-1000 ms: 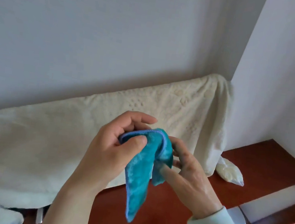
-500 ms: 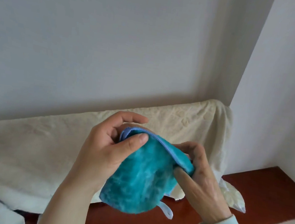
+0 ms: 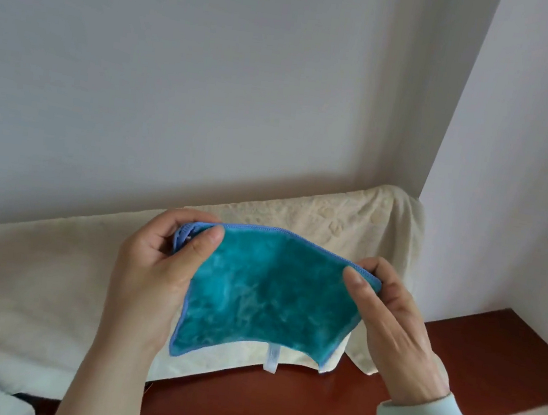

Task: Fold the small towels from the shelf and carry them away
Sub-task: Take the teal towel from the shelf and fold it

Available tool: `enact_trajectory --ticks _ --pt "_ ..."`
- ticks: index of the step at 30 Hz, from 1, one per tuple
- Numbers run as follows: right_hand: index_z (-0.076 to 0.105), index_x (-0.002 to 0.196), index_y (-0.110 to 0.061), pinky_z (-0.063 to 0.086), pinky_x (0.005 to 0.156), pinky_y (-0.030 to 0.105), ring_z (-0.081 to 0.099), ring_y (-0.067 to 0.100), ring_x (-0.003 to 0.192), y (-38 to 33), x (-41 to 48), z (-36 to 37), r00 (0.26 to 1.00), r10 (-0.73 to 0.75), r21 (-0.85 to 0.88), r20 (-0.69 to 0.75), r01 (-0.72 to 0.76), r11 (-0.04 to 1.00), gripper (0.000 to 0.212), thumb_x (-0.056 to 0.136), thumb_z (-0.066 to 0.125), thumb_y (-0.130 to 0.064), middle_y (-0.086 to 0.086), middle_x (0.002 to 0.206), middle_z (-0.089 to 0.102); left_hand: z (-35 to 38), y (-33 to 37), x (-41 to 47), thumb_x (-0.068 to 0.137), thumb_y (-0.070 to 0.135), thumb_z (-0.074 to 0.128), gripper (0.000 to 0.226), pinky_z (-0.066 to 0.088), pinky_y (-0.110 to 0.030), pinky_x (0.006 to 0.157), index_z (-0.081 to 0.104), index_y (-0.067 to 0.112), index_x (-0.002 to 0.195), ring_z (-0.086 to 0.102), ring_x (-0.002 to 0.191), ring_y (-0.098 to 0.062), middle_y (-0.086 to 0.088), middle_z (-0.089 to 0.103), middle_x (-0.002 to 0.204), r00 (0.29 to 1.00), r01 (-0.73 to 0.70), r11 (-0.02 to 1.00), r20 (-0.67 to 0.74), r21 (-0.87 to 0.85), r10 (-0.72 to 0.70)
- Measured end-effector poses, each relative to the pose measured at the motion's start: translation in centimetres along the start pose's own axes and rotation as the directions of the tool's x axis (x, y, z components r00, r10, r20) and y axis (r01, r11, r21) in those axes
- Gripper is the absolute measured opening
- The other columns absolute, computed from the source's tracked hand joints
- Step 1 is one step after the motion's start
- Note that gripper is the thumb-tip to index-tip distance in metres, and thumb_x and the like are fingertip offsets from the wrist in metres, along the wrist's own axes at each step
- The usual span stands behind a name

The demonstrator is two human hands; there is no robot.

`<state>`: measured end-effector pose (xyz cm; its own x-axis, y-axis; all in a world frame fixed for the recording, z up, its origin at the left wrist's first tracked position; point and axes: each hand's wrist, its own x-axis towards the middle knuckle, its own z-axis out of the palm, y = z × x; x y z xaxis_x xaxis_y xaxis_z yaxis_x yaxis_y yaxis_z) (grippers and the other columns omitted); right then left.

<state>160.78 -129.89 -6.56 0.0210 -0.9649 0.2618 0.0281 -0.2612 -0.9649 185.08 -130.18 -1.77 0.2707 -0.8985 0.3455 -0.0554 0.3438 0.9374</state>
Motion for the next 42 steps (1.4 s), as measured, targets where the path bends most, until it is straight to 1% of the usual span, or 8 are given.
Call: enact_trajectory --ticks 5,12,17,23,29,34,38,42 --pt "0.056 0.09 -0.01 0.045 0.066 0.039 0.051 0.026 0.071 -0.3 -0.1 1.7 0.996 0.06 0.14 0.066 -0.069 0.988 0.026 0.094 0.061 -0.035 0.01 0.077 0.053 1.5 -0.8 -1.4 0.085 0.016 0.08 0.019 0.05 -0.016 0.068 0.073 0.033 0.081 0.064 0.071 0.0 0.013 0.073 0.077 1.0 0.016 0.984 0.02 0.177 -0.02" --pt "0.056 0.099 0.004 0.054 0.06 0.026 0.065 0.022 0.065 -0.8 -0.6 4.4 0.98 0.101 0.328 0.171 -0.153 0.932 0.024 0.093 0.063 -0.017 0.017 0.079 0.066 5.0 -1.3 -3.9 0.089 0.014 0.073 0.022 0.055 -0.025 0.064 0.072 0.035 0.088 0.07 0.075 -0.005 0.015 0.074 0.089 0.967 0.04 0.978 0.238 0.205 -0.089" --pt "0.067 0.097 -0.002 0.057 0.061 0.025 0.072 0.023 0.069 -1.5 -0.5 4.9 0.985 0.119 0.356 0.122 -0.155 0.921 0.019 0.089 0.062 -0.018 0.021 0.084 0.073 5.4 -1.1 -4.0 0.092 0.017 0.072 0.019 0.062 -0.047 0.07 0.072 0.035 0.091 0.072 0.075 -0.017 0.004 0.074 0.086 0.967 0.027 0.986 0.246 0.165 -0.068" --pt "0.076 0.091 -0.011 0.06 0.065 0.026 0.077 0.026 0.078 -1.9 -0.6 5.2 0.994 0.091 0.378 0.068 -0.11 0.919 0.018 0.086 0.061 -0.019 0.019 0.089 0.077 4.7 -0.6 -4.3 0.091 0.027 0.072 0.009 0.062 -0.049 0.071 0.07 0.035 0.096 0.073 0.08 -0.02 0.001 0.073 0.087 0.965 -0.005 0.993 0.262 0.121 -0.027" --pt "0.072 0.107 0.004 0.06 0.07 0.024 0.077 0.026 0.085 -2.3 -0.8 5.2 0.996 0.057 0.436 0.062 -0.079 0.896 0.028 0.089 0.057 -0.011 0.025 0.098 0.076 3.8 -0.1 -4.4 0.094 0.025 0.071 0.016 0.059 -0.023 0.078 0.069 0.036 0.105 0.074 0.09 -0.013 0.007 0.076 0.096 0.942 -0.083 0.99 0.334 0.11 0.042" --pt "0.072 0.121 -0.015 0.059 0.091 0.035 0.072 0.033 0.109 -2.6 -1.5 5.1 0.985 -0.008 0.318 0.173 -0.048 0.947 0.05 0.078 0.085 -0.035 0.018 0.114 0.075 3.0 0.8 -4.8 0.084 0.05 0.05 0.034 0.052 -0.013 0.083 0.07 0.037 0.108 0.073 0.099 -0.006 0.01 0.078 0.099 0.936 -0.078 0.997 0.346 0.025 0.065" --pt "0.064 0.129 -0.002 0.057 0.095 0.033 0.069 0.032 0.116 -2.7 -1.7 5.3 0.982 -0.066 0.378 0.179 -0.006 0.926 0.035 0.093 0.063 -0.002 0.019 0.12 0.073 2.6 1.0 -5.0 0.096 0.041 0.045 0.03 0.057 -0.025 0.088 0.068 0.033 0.115 0.074 0.104 -0.017 0.004 0.078 0.108 0.925 -0.101 0.994 0.365 -0.043 0.109" --pt "0.061 0.126 0.003 0.057 0.088 0.024 0.073 0.025 0.11 -3.3 -1.9 5.8 0.981 -0.067 0.405 0.181 -0.013 0.914 0.036 0.09 0.057 0.001 0.016 0.113 0.076 2.4 1.0 -5.5 0.093 0.033 0.059 0.02 0.054 -0.013 0.078 0.068 0.035 0.112 0.076 0.091 -0.011 0.006 0.08 0.095 0.963 -0.15 0.989 0.227 -0.006 0.148"
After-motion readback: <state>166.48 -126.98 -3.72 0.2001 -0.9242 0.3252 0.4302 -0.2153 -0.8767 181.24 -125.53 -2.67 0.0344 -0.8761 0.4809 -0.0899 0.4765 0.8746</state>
